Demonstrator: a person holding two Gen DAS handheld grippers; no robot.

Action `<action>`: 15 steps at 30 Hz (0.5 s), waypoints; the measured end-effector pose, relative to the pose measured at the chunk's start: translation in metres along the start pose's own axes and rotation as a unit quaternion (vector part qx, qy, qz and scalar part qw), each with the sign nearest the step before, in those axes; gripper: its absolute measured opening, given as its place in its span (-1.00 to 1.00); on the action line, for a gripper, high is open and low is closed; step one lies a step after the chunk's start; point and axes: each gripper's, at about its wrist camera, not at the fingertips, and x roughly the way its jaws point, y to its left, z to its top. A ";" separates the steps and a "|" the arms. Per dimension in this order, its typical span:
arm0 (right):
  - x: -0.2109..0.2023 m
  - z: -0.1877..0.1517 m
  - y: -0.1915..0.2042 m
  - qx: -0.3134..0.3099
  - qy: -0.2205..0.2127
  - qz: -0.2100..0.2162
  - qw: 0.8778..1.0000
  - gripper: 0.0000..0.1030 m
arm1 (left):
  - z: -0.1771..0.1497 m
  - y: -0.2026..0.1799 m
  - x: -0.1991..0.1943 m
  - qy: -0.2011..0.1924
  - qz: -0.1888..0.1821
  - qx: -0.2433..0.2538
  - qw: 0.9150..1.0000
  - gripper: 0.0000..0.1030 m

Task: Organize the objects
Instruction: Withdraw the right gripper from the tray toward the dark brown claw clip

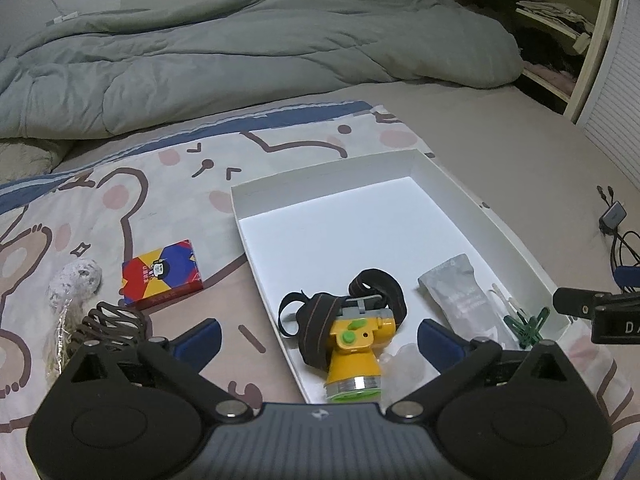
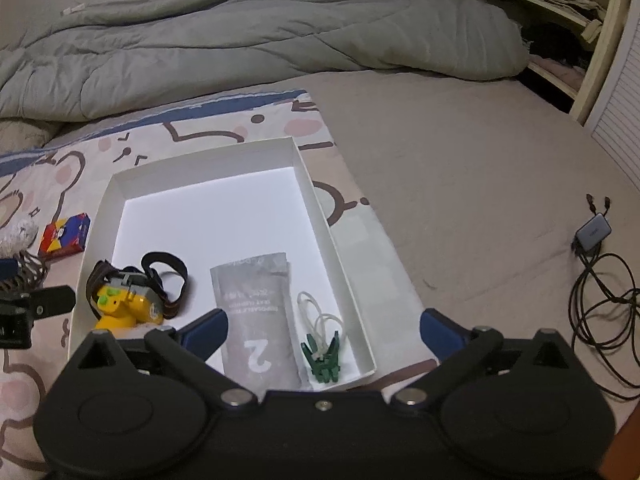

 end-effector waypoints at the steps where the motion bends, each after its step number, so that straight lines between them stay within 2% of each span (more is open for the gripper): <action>1: 0.000 0.000 0.001 0.000 0.000 -0.001 1.000 1.00 | 0.000 0.001 -0.001 0.000 0.000 -0.002 1.000 0.99; 7: -0.002 0.003 0.008 0.002 -0.006 -0.004 1.000 1.00 | 0.001 0.014 -0.011 -0.015 0.006 -0.018 1.000 0.99; 15: -0.011 0.011 0.024 0.004 -0.037 0.006 0.999 1.00 | 0.002 0.041 -0.030 -0.045 0.015 -0.050 0.998 0.99</action>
